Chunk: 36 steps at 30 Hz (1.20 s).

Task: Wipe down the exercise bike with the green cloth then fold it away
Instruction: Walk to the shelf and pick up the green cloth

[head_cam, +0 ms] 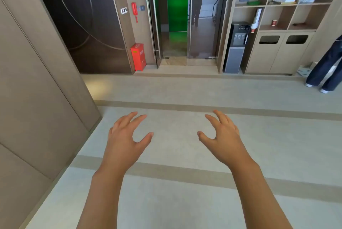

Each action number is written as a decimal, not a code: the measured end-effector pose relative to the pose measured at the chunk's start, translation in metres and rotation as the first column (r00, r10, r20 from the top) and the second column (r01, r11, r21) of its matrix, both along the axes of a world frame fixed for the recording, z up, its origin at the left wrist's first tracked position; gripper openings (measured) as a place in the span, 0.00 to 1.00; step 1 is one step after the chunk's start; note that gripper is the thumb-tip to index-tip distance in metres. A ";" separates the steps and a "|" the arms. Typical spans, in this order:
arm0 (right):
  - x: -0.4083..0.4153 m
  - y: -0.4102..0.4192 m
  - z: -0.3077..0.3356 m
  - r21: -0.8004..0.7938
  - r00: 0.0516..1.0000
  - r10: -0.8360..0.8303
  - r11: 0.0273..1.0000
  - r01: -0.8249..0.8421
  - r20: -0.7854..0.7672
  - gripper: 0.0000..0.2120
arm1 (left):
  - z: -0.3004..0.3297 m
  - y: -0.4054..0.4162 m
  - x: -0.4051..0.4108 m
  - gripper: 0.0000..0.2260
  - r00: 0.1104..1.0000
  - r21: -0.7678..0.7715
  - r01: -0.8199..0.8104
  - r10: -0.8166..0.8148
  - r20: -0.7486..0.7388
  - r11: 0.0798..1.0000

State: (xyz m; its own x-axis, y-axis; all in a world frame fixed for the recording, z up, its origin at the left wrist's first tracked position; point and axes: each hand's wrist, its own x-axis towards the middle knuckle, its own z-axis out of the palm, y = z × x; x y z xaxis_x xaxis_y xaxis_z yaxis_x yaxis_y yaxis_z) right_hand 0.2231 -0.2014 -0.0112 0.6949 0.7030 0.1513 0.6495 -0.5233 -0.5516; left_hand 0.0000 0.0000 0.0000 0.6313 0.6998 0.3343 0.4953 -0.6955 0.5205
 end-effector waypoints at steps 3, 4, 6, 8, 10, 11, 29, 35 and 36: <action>0.014 0.001 -0.005 -0.017 0.999 -0.031 0.999 0.030 -0.017 0.32 | -0.001 0.006 0.019 0.26 0.999 -0.011 0.030 -0.030 -0.022 1.000; 0.019 0.004 -0.007 -0.011 0.999 -0.032 0.999 0.032 -0.016 0.32 | -0.004 0.010 0.026 0.26 0.999 -0.020 0.039 -0.039 -0.028 0.999; 0.030 0.013 -0.011 0.025 0.999 -0.051 0.998 0.051 0.013 0.30 | -0.006 0.021 0.042 0.26 0.998 -0.023 0.056 -0.056 -0.029 0.998; 0.043 0.027 -0.010 0.039 0.997 -0.072 0.997 0.071 0.027 0.29 | -0.008 0.039 0.059 0.26 0.998 -0.038 0.064 -0.065 -0.022 0.997; 0.056 0.046 -0.011 0.018 0.996 -0.079 0.997 0.079 0.031 0.30 | -0.009 0.058 0.075 0.26 0.996 -0.034 0.080 -0.081 -0.027 0.996; 0.062 0.057 -0.012 0.009 0.996 -0.083 0.997 0.083 0.034 0.30 | -0.010 0.070 0.084 0.25 0.996 -0.037 0.087 -0.088 -0.025 0.996; 0.167 0.257 0.007 -0.039 0.987 -0.160 0.986 0.161 0.030 0.29 | -0.005 0.287 0.210 0.27 0.984 -0.107 0.176 -0.178 -0.013 0.979; 0.213 0.279 -0.002 -0.049 0.984 -0.180 0.982 0.180 0.006 0.29 | -0.013 0.314 0.265 0.26 0.977 -0.126 0.212 -0.214 -0.004 0.969; 0.225 0.281 -0.003 -0.051 0.983 -0.182 0.982 0.182 0.001 0.29 | -0.014 0.316 0.277 0.26 0.976 -0.129 0.215 -0.216 0.001 0.968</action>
